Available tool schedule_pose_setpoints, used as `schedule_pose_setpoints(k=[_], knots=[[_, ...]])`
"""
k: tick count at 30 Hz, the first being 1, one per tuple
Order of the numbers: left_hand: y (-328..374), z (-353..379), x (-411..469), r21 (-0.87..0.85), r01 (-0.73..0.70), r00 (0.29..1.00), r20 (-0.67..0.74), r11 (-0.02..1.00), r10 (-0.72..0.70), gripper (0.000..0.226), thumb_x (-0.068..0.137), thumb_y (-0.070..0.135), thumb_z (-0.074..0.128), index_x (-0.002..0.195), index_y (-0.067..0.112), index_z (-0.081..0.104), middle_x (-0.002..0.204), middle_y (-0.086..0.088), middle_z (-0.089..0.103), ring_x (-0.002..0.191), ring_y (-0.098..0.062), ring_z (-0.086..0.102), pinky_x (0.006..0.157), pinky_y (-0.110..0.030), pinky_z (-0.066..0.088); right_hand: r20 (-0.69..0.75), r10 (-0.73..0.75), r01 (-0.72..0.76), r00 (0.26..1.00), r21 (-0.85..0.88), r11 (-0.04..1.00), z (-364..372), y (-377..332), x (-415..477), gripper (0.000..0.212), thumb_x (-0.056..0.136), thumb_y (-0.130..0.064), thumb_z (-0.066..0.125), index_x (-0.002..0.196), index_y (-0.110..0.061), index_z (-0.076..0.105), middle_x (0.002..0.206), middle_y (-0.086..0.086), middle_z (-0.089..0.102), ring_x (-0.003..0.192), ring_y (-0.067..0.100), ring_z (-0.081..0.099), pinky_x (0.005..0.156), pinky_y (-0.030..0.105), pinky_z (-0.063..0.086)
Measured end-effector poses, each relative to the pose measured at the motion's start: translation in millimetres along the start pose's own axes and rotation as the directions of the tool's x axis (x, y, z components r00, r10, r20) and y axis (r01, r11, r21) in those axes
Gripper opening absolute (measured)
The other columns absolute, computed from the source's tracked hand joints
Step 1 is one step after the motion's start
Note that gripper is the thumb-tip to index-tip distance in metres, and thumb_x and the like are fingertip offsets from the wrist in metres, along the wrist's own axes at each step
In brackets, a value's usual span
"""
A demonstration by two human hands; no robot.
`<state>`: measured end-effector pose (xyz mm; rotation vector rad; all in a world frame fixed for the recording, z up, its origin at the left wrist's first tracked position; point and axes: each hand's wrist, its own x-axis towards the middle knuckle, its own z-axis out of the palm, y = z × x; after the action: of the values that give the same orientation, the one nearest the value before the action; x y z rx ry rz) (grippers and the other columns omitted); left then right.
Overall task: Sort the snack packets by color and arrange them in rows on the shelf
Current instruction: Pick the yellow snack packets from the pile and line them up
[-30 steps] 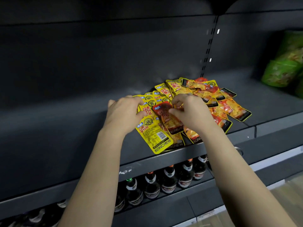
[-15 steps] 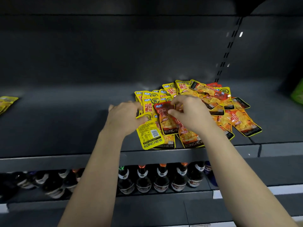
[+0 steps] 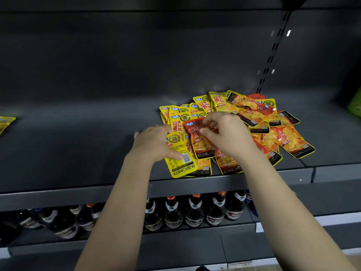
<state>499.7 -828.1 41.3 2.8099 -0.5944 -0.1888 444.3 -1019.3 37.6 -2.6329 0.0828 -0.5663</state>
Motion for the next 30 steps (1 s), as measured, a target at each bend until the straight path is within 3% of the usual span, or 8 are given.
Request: schedule_pose_setpoints(k=[4, 9, 13, 15, 18, 21, 25, 30], knots=[[0.9, -1.1, 1.6, -0.009, 0.018, 1.000, -0.007, 1.000, -0.019, 0.088, 0.059, 0.056, 0.083, 0.131, 0.020, 0.049, 0.129, -0.001, 0.052, 0.122, -0.022, 0.048, 0.100, -0.043, 0.031, -0.012, 0.006, -0.006, 1.000, -0.003, 1.000, 5.0, -1.7, -3.3, 0.024, 0.086, -0.035, 0.068, 0.106, -0.021, 0.068, 0.101, 0.000, 0.067, 0.095, 0.020, 0.063, 0.081, 0.038, 0.054], [7.1, -5.7, -2.5, -0.071, -0.026, 0.998, -0.059, 0.997, 0.022, 0.079, 0.053, 0.045, 0.091, 0.116, 0.014, 0.055, 0.104, -0.001, 0.046, 0.105, -0.025, 0.053, 0.088, -0.038, 0.045, -0.020, -0.003, 0.003, 1.000, 0.012, 1.000, 5.9, -2.4, -5.3, 0.022, 0.086, -0.032, 0.069, 0.105, -0.020, 0.069, 0.096, -0.002, 0.065, 0.094, 0.021, 0.060, 0.082, 0.040, 0.053], [11.1, -13.7, -5.0, -0.116, -0.064, 0.989, -0.140, 0.991, 0.048, 0.083, 0.061, 0.035, 0.090, 0.131, 0.016, 0.051, 0.126, -0.006, 0.055, 0.117, -0.027, 0.052, 0.088, -0.035, 0.042, -0.031, -0.024, 0.025, 0.999, 0.018, 1.000, 3.1, -5.6, -6.3, 0.021, 0.086, -0.030, 0.068, 0.105, -0.020, 0.069, 0.097, -0.001, 0.066, 0.094, 0.020, 0.060, 0.081, 0.037, 0.052], [10.4, -21.8, -4.4, -0.190, -0.081, 0.982, -0.186, 0.978, 0.045, 0.075, 0.066, 0.032, 0.087, 0.132, 0.020, 0.053, 0.128, -0.003, 0.057, 0.116, -0.025, 0.053, 0.087, -0.033, 0.042, -0.033, -0.038, 0.039, 0.999, 0.022, 0.999, 1.1, -8.2, -5.4, 0.020, 0.086, -0.030, 0.068, 0.104, -0.020, 0.069, 0.097, -0.002, 0.066, 0.093, 0.019, 0.060, 0.079, 0.034, 0.051], [9.1, -37.5, -2.9, -0.253, -0.141, 0.967, -0.241, 0.957, 0.079, 0.049, 0.066, 0.031, 0.087, 0.108, 0.025, 0.062, 0.108, 0.003, 0.065, 0.101, -0.020, 0.058, 0.078, -0.032, 0.045, -0.037, -0.061, 0.062, 0.997, 0.024, 0.998, -4.1, -14.3, -3.1, 0.020, 0.086, -0.030, 0.068, 0.104, -0.022, 0.068, 0.097, -0.002, 0.066, 0.089, 0.018, 0.060, 0.076, 0.031, 0.048], [12.6, -51.5, -2.7, -0.275, -0.177, 0.933, -0.354, 0.945, 0.072, 0.034, 0.066, 0.032, 0.086, 0.089, 0.027, 0.061, 0.086, 0.007, 0.065, 0.085, -0.017, 0.059, 0.067, -0.030, 0.041, -0.071, -0.082, 0.089, 0.994, 0.105, 0.991, -13.0, -25.2, -2.8, 0.025, 0.085, -0.029, 0.069, 0.108, -0.021, 0.063, 0.094, -0.003, 0.066, 0.085, 0.017, 0.061, 0.076, 0.036, 0.051], [21.6, -58.2, -1.1, -0.331, -0.202, 0.867, -0.498, 0.922, 0.011, 0.035, 0.067, 0.034, 0.085, 0.090, 0.024, 0.061, 0.085, 0.006, 0.064, 0.080, -0.017, 0.058, 0.066, -0.029, 0.038, -0.097, -0.128, 0.147, 0.987, 0.213, 0.966, -18.4, -44.8, -4.1, 0.032, 0.081, -0.029, 0.074, 0.107, -0.021, 0.057, 0.091, -0.006, 0.064, 0.081, 0.016, 0.063, 0.075, 0.038, 0.052], [35.7, -53.4, -4.0, -0.386, -0.235, 0.864, -0.504, 0.892, 0.009, 0.030, 0.067, 0.031, 0.083, 0.086, 0.024, 0.061, 0.083, 0.008, 0.065, 0.081, -0.018, 0.061, 0.071, -0.036, 0.048, -0.053, -0.120, 0.127, 0.991, 0.161, 0.979, -12.3, -54.1, -7.0, 0.056, 0.072, -0.040, 0.081, 0.115, -0.020, 0.050, 0.096, -0.003, 0.061, 0.085, 0.017, 0.059, 0.073, 0.035, 0.050]])
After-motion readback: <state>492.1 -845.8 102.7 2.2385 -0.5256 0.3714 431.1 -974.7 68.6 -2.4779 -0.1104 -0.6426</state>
